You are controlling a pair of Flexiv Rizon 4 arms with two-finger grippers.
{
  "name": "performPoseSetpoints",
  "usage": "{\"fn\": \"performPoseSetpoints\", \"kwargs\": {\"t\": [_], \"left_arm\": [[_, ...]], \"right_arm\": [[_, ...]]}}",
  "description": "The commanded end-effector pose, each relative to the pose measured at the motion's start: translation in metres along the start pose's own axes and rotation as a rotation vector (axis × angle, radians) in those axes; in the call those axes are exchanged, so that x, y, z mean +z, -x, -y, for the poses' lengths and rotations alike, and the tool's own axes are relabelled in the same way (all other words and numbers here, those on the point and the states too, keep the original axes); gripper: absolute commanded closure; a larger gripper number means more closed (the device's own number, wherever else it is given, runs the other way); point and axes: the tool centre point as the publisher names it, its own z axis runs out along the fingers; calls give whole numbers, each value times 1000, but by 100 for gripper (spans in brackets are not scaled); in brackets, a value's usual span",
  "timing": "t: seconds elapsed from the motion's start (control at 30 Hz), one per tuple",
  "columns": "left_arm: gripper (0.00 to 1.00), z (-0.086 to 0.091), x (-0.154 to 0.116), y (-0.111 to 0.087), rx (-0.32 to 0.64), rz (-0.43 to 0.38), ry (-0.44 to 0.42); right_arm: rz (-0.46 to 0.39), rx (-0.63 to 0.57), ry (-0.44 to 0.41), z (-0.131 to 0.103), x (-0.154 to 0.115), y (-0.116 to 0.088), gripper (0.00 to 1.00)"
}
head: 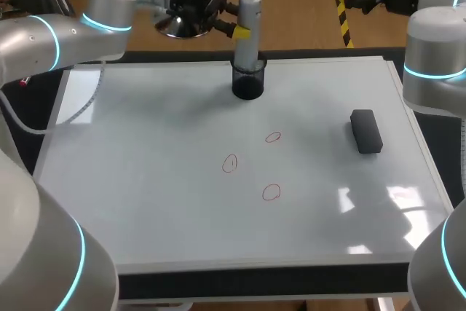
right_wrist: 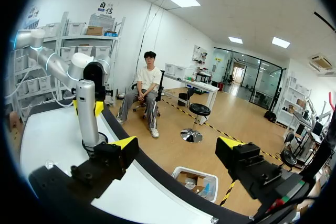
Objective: Pick up the inspection probe, press it on each red-marked spot on the whiteboard one by one, put down the probe, pick up the eraser, and wipe off all the red marks.
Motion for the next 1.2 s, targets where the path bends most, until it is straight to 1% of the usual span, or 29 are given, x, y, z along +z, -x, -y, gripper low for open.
{"fn": "performPoseSetpoints", "kwargs": {"t": [0.03, 0.43, 0.67, 1.0, 1.07, 1.13, 1.17, 1.2], "left_arm": [[100, 11, -4, -11, -1, 263, 6], [100, 20, -6, -17, 2, 299, 7], [100, 31, -9, -17, 24, 300, 15], [100, 45, -12, -13, 37, 317, 23], [100, 47, -12, -13, 25, 313, 11], [100, 49, -13, -13, 6, 292, -6], [100, 49, -14, -13, 1, 295, -2], [100, 49, -14, -12, -6, 278, -1]], "right_arm": [[0, 0, 0, 0, 0, 0, 0], [0, 0, 0, 0, 0, 0, 0], [0, 0, 0, 0, 0, 0, 0], [0, 0, 0, 0, 0, 0, 0], [0, 0, 0, 0, 0, 0, 0], [0, 0, 0, 0, 0, 0, 0], [0, 0, 0, 0, 0, 0, 0], [0, 0, 0, 0, 0, 0, 0]]}}
